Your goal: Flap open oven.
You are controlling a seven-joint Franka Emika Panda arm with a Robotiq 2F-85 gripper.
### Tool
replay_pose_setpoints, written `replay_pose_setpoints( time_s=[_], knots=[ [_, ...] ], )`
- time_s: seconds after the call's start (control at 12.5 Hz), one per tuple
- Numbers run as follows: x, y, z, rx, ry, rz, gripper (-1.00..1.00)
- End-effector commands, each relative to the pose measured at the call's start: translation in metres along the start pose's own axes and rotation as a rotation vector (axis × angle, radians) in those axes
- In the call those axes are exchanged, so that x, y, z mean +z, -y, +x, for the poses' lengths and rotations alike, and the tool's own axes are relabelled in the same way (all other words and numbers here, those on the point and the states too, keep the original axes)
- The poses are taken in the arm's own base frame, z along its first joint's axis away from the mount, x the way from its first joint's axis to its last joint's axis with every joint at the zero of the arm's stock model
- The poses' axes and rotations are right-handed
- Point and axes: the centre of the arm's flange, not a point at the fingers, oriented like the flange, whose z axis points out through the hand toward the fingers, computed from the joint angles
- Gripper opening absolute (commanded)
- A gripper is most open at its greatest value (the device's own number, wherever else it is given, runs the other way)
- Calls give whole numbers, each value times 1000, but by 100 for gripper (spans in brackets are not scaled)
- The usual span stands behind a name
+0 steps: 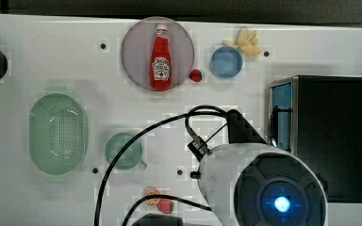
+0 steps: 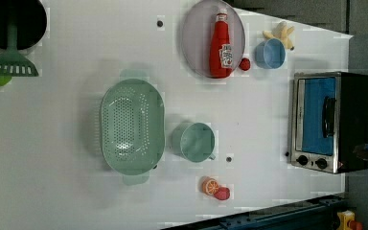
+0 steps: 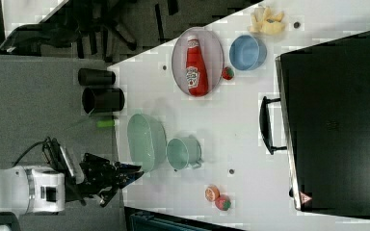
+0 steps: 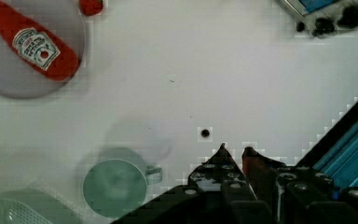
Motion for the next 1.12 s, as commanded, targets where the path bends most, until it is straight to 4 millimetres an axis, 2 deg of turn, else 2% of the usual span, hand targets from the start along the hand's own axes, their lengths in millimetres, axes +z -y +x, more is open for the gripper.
replay_pose_setpoints(
  time_s=[0.08, 0.64, 0.8, 1.12],
  knots=[
    [14, -30, 27, -228, -32, 18, -65],
    [74, -81, 102, -583, -156, -29, -65],
    [90, -92, 123, -593, -178, -28, -65],
    [132, -105, 159, -616, -186, -55, -65]
  ],
)
